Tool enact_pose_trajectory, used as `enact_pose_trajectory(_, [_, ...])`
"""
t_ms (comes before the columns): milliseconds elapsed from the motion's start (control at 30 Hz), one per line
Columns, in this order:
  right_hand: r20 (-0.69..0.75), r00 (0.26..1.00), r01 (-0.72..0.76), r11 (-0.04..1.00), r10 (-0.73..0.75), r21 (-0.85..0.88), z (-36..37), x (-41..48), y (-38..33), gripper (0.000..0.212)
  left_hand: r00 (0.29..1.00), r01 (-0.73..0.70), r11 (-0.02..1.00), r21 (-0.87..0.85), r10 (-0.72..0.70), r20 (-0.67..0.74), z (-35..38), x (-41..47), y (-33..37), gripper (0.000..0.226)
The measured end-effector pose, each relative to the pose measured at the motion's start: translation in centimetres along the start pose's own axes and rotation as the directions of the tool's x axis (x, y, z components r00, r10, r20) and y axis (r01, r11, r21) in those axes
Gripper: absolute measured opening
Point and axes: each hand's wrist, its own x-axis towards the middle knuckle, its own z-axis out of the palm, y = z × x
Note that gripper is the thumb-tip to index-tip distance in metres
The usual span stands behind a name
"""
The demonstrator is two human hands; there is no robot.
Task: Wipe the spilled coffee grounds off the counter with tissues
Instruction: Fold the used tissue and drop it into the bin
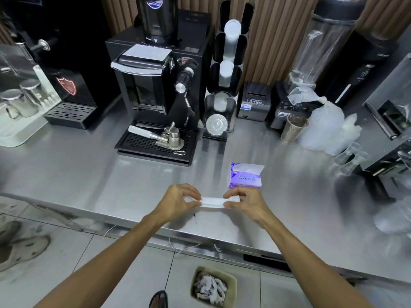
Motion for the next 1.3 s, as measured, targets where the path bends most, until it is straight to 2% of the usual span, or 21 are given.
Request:
enact_pose_trajectory(100, [0.012,0.991,0.133,0.966,-0.134,-0.220,1.4,-1.4,1.9,0.028,0.992,-0.128,0.980,0.152,0.123,0.041,0.6,-1.6,-1.1,0.021])
enact_pose_trajectory(200, [0.040,0.930,0.338,0.806,-0.366,-0.487,2.4,-3.9,4.7,0.019,0.969,-0.243,0.938,0.248,0.226,0.095,2.8,-4.4,-2.6,0.019])
enact_pose_trajectory(267, [0.070,0.887,0.410,0.709,-0.456,-0.575,3.0,-5.9,6.4,0.019,0.955,-0.290,0.926,0.240,0.264,0.133,4.3,-6.6,-3.6,0.018])
enact_pose_trajectory(333, [0.101,0.857,0.446,0.629,-0.506,-0.637,3.5,-7.3,7.7,0.020,0.924,-0.382,0.885,0.268,0.357,0.138,5.4,-8.3,-4.6,0.018])
enact_pose_trajectory(367, [0.113,0.848,0.452,0.596,-0.517,-0.664,3.8,-7.7,8.2,0.019,0.902,-0.431,0.835,0.342,0.407,0.144,5.8,-8.9,-5.0,0.016])
enact_pose_trajectory(467, [0.142,0.850,0.435,0.524,-0.507,-0.732,4.5,-7.5,9.3,0.019,0.892,-0.441,0.748,0.496,0.426,0.151,6.1,-9.8,-5.9,0.020])
enact_pose_trajectory(600, [0.150,0.856,0.436,0.536,-0.495,-0.723,5.9,-6.3,9.0,0.020,0.913,-0.377,0.719,0.584,0.394,0.104,5.4,-9.8,-6.7,0.021])
enact_pose_trajectory(800, [0.065,0.883,0.390,0.650,-0.464,-0.652,8.2,-3.7,7.7,0.018,0.934,-0.327,0.746,0.581,0.347,0.080,2.1,-9.2,-7.9,0.022])
enact_pose_trajectory(900, [0.023,0.887,0.359,0.655,-0.462,-0.665,8.8,-1.8,7.0,0.019,0.944,-0.310,0.765,0.565,0.316,0.091,1.1,-8.3,-7.9,0.020])
enact_pose_trajectory(1067, [-0.032,0.881,0.335,0.672,-0.471,-0.660,9.5,0.0,5.7,0.017,0.976,-0.193,0.787,0.586,0.218,0.027,-0.8,-5.6,-7.4,0.019])
enact_pose_trajectory(1200, [-0.071,0.863,0.354,0.699,-0.500,-0.621,9.7,-1.8,5.5,0.012,0.961,-0.266,0.802,0.535,0.267,0.077,-1.4,-5.7,-7.1,0.016])
enact_pose_trajectory(1300, [-0.007,0.855,0.389,0.648,-0.519,-0.655,9.8,-3.8,6.5,0.012,0.942,-0.331,0.777,0.536,0.307,0.136,-0.8,-7.4,-7.8,0.018])
